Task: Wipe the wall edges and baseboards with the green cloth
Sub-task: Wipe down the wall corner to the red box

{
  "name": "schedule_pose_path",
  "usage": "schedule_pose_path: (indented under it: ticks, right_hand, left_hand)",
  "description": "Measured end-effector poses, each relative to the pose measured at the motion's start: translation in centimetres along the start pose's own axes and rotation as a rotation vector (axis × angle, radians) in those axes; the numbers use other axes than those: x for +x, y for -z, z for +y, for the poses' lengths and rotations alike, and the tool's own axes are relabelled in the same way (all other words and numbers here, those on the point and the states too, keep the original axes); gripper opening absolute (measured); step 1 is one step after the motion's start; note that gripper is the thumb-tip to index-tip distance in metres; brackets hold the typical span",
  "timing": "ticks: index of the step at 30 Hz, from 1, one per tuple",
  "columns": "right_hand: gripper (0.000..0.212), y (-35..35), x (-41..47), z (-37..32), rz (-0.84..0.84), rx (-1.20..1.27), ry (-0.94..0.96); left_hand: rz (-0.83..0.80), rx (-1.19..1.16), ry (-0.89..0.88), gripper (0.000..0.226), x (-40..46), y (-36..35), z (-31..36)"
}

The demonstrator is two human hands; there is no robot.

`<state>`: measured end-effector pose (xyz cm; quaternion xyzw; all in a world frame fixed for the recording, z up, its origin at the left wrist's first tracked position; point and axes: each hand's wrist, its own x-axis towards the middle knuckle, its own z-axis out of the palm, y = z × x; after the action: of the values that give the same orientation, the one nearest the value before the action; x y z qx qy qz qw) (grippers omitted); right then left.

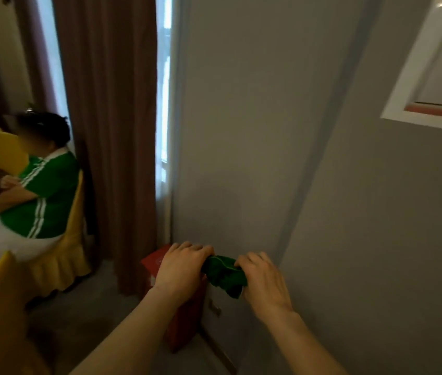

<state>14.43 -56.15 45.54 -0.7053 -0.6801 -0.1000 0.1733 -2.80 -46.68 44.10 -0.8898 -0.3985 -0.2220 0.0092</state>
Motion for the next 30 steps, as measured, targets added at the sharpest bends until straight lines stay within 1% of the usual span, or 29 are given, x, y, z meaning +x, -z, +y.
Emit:
schedule_pose_path:
  ticks: [3,7,13,16,20,22,30]
  right_hand:
    - [0.039,-2.4,2.9,-2.8,-0.011,0.014,0.052]
    - [0.037,-5.4,6.7,-5.0,-0.008,0.037,0.104]
    - [0.037,-10.7,11.8,-4.8,-0.057,0.071,0.123]
    - [0.038,-14.0,15.1,-3.8,-0.088,0.102,0.126]
    - [0.039,-19.5,19.9,-1.8,-0.167,0.145,0.118]
    - [0.040,-22.9,22.2,-0.5,-0.213,0.169,0.105]
    - [0.046,-38.6,28.0,4.9,-0.469,0.205,0.095]
  left_hand:
    - [-0.014,0.017,0.055,0.026,-0.2,-0.2,-4.4]
    - [0.005,0.025,0.113,0.030,0.6,-1.2,-9.0]
    - [-0.045,0.043,0.173,0.046,3.1,-5.0,-13.5]
    - [-0.087,0.057,0.214,0.040,5.3,-7.8,-15.8]
    - [-0.143,0.053,0.268,0.038,8.8,-12.4,-18.9]
    - [-0.199,0.034,0.301,0.038,10.7,-15.2,-20.6]
    - [-0.402,-0.029,0.422,0.024,15.3,-29.6,-26.3]
